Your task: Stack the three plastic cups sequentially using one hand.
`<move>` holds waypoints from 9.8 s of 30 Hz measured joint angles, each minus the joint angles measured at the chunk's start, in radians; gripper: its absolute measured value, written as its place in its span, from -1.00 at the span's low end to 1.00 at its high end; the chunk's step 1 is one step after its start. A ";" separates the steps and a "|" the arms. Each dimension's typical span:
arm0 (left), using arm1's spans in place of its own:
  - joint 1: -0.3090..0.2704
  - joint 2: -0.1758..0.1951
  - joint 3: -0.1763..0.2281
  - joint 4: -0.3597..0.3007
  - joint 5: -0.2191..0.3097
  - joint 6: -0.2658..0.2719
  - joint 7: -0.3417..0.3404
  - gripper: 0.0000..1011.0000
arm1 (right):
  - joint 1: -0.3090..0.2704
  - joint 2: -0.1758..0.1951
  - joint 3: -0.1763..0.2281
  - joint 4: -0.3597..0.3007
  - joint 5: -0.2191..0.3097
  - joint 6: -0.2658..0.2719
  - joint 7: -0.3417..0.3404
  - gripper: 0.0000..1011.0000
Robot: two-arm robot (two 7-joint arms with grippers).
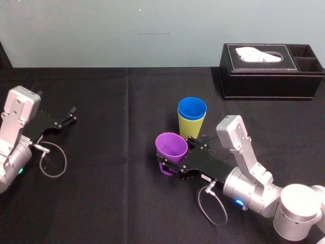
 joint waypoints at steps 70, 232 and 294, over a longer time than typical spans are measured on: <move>0.000 0.000 0.000 0.000 0.000 0.000 0.000 1.00 | 0.231 0.049 0.050 -0.030 0.093 0.218 -0.043 0.45; 0.000 0.000 0.000 0.000 0.000 0.000 0.000 1.00 | -0.059 -0.098 0.290 -0.051 -0.084 0.028 -0.394 0.99; 0.000 0.000 0.000 0.000 0.000 0.000 0.000 1.00 | -0.059 -0.098 0.290 -0.051 -0.084 0.028 -0.396 0.99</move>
